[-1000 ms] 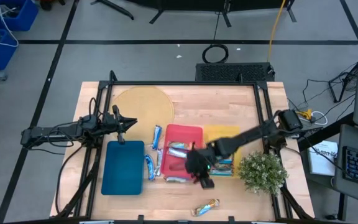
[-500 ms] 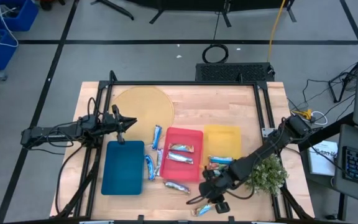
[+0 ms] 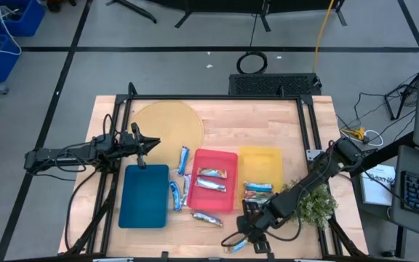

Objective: Pick and place Granola Bars by type
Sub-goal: Put the yellow granola bar into the red bin

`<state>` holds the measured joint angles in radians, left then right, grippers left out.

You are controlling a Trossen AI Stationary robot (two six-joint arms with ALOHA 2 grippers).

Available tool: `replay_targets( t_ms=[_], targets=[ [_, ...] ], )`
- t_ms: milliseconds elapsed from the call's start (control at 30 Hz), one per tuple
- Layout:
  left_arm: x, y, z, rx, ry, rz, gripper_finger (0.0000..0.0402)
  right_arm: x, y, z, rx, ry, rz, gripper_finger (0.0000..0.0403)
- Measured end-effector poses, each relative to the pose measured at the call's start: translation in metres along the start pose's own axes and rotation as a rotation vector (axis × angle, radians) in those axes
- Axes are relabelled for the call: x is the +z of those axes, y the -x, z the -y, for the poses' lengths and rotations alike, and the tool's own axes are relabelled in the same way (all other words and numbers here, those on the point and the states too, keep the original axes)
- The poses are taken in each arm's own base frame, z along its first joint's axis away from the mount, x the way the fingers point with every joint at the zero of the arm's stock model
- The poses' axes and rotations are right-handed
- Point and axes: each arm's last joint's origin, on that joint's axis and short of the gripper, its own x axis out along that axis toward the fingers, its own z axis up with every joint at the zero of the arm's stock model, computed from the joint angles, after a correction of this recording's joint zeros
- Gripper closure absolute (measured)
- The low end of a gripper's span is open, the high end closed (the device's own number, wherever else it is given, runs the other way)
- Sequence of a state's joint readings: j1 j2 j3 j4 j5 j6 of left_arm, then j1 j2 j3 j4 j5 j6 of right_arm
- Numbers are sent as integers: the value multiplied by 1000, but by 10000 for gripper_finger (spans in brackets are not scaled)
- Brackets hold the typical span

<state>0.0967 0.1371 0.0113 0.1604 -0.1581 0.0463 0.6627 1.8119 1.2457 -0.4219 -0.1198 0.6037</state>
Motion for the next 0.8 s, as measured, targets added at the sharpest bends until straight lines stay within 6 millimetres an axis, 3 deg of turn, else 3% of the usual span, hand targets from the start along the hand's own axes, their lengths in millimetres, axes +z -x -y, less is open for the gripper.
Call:
replay_targets(
  t_ms=[167, 467, 800],
  targets=[
    [0, 0, 0, 0, -1, 0, 355, -5, -8, 0, -32, 22, -29, 194],
    [0, 0, 0, 0, -1, 0, 355, -15, -19, 7, 9, -41, -6, 201],
    [0, 0, 0, 0, -1, 1, 355, -23, -22, 0, 42, -82, -41, 202]
  ],
)
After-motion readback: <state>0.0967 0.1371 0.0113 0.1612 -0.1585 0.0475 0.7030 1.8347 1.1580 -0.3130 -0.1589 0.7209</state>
